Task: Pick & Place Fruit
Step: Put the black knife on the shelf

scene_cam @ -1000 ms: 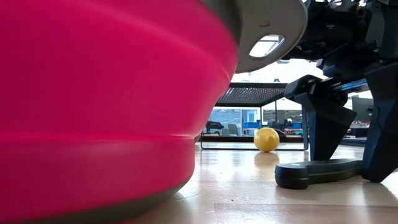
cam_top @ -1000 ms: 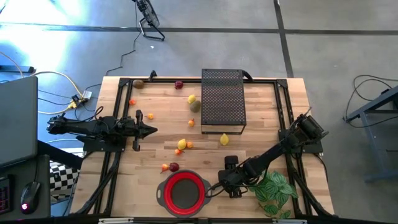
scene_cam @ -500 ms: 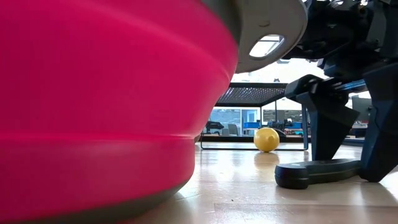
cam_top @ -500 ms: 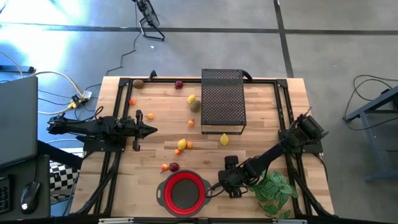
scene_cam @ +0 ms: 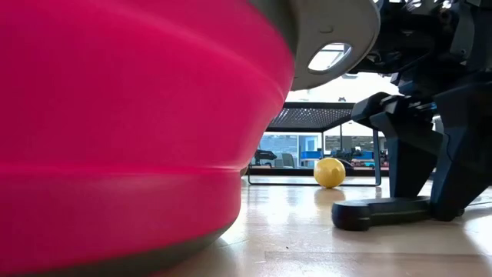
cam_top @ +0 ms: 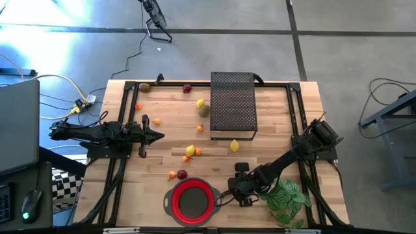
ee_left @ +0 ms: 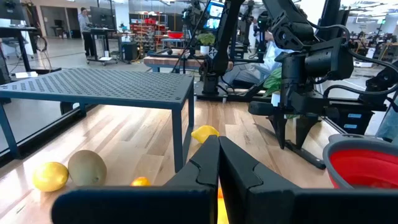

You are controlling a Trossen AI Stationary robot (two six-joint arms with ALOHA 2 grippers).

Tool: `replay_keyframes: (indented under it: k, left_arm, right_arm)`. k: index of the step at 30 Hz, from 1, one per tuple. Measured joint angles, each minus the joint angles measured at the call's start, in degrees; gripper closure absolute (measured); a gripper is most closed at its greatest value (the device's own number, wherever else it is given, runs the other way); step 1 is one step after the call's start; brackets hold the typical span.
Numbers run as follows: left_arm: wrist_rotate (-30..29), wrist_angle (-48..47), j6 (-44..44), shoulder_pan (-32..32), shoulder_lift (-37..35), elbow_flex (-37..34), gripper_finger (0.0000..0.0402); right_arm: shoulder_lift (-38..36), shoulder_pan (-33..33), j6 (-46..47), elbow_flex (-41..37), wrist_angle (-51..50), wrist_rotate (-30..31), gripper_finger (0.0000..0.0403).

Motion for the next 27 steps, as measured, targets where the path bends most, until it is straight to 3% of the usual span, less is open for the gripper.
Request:
replay_keyframes:
  k: [20,27]
  left_arm:
    - [0.0,0.0,0.0,0.0,0.0,0.0,0.0402]
    - [0.0,0.0,0.0,0.0,0.0,0.0,0.0402]
  right_arm:
    - [0.0,0.0,0.0,0.0,-0.1,0.3,0.0335]
    - [0.0,0.0,0.0,0.0,-0.1,0.3,0.0333]
